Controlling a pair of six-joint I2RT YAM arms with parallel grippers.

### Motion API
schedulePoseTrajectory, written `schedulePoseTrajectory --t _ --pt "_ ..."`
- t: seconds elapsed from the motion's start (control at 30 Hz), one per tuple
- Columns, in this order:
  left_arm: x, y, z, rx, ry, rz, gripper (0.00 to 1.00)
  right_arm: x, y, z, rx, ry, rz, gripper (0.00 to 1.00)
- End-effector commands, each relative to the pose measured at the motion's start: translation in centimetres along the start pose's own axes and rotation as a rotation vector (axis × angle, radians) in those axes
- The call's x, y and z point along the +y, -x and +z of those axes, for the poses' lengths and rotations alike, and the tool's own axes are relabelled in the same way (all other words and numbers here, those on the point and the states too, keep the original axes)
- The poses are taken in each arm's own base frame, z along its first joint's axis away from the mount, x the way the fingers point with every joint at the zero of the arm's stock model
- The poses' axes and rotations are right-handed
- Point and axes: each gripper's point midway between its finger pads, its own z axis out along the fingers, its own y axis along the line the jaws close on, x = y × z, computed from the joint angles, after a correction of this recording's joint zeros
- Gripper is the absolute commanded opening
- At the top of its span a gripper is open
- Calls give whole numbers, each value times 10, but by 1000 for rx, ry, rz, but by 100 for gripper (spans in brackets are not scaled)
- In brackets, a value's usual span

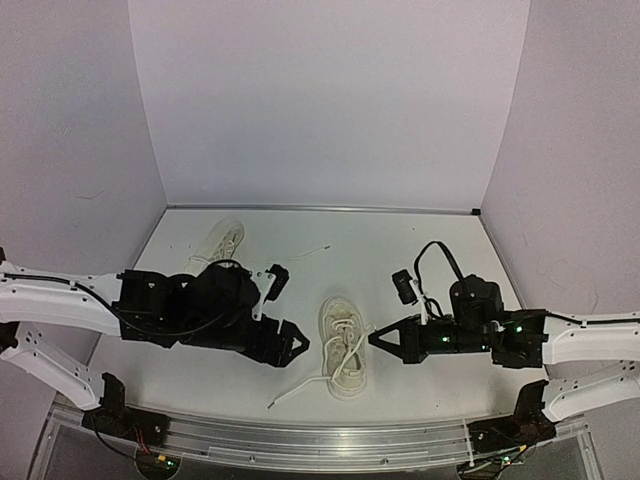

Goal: Tie the shoes

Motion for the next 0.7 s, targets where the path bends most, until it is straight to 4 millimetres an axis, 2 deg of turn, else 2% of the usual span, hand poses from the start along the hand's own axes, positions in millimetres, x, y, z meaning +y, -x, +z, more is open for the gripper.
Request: schedulePoseTrajectory --t 0.0,0.3,0.57,0.67 --pt "45 -64 13 253 229 128 80 -4 11 -6 -50 -46 28 0" --pt "59 -101 40 462 352 291 73 1 21 -11 -76 -43 31 0" --pt "46 -112 73 503 288 363 59 3 25 -13 -85 -45 30 0" --pt "48 -119 85 534 295 379 55 4 26 -13 -88 -46 25 0"
